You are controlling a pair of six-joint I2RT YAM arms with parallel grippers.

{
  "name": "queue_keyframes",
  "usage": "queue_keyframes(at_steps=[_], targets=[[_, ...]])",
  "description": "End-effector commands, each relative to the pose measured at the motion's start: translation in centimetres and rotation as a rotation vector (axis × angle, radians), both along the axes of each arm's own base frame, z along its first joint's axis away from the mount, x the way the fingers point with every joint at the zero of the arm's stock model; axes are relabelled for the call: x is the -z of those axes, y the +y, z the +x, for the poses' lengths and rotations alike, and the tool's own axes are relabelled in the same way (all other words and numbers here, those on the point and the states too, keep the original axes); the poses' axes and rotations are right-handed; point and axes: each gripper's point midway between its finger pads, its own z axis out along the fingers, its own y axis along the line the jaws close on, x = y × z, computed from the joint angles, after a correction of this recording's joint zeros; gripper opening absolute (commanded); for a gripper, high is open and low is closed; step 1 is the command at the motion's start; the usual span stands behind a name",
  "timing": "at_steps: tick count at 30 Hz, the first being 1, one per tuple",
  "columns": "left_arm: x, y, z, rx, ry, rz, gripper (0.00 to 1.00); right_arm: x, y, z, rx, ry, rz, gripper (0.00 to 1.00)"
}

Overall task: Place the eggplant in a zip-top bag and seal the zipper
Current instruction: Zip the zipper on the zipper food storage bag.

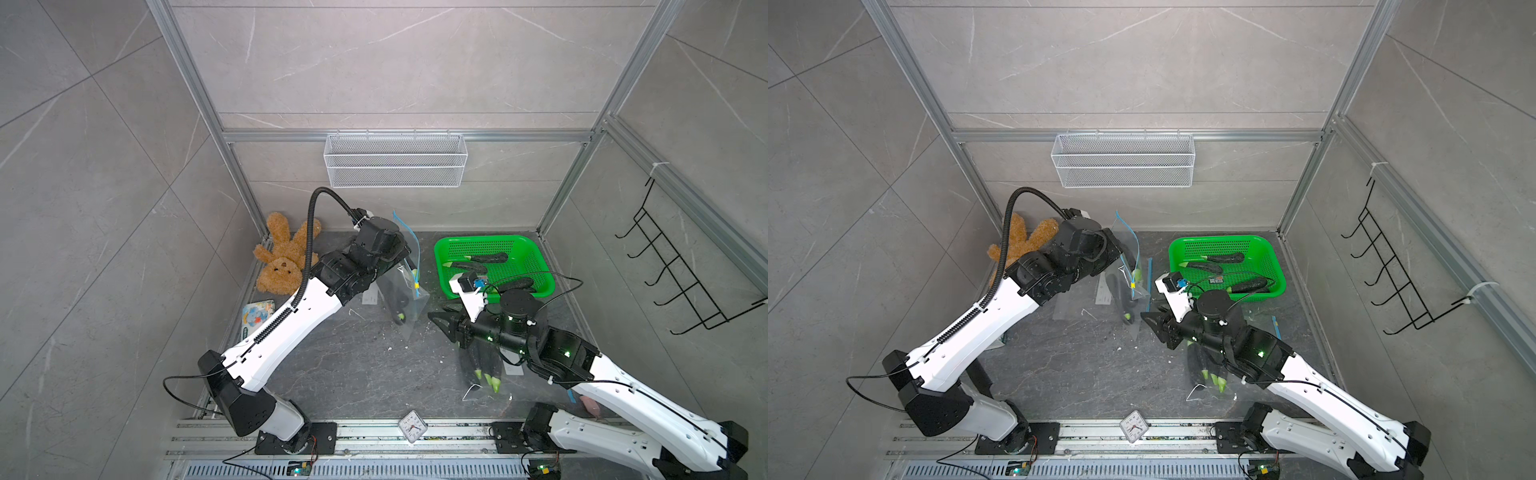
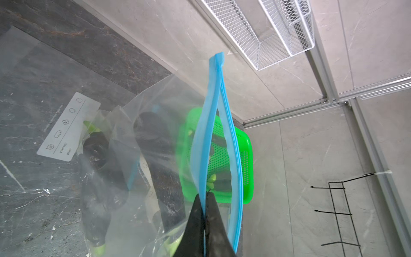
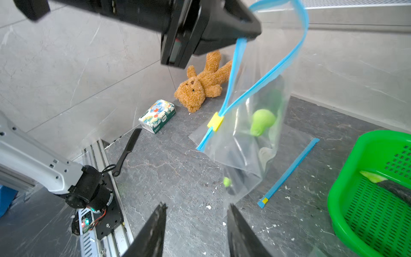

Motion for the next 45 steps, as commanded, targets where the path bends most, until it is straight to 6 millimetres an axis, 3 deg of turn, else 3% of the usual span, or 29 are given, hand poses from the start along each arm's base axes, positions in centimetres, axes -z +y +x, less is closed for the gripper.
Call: queue_keyframes(at_steps=[1, 7, 17, 24, 34, 44, 45], targets=[[-2.5, -0.4, 0.3, -0.004, -0.050, -0.053, 0.00, -0.7, 1.0, 1.2, 0.026, -0.118, 0.029, 0.47], [-2.8, 0.2, 0.2, -0.020, -0.057, -0.049, 0.00, -1.8, 2.5, 2.1, 0.092, -0.210, 0.095, 0.46], [-3.2, 0.4, 0.0, -0.020, -0.066, -0.058, 0.00, -1.4, 3.5, 4.5, 0.195, -0.242, 0.110, 0.43], [-3.3, 0.5, -0.2, -0.020, -0.072, -0.071, 0.00, -0.8, 3.5, 5.6, 0.247, -0.259, 0.081, 0.31], [-3.4, 0.8, -0.6, -0.021, -0.079, -0.086, 0.00, -1.5, 2.7, 6.1, 0.295, -0.286, 0.081, 0.01], [-3.5, 0.5, -0.8, 0.011, -0.093, -0.077, 0.00, -3.1, 1.4, 5.0, 0.274, -0.290, 0.056, 0.00], [-3.5, 0.5, -0.7, 0.016, -0.096, -0.072, 0.04, -3.3, 1.2, 4.9, 0.264, -0.282, 0.043, 0.00]])
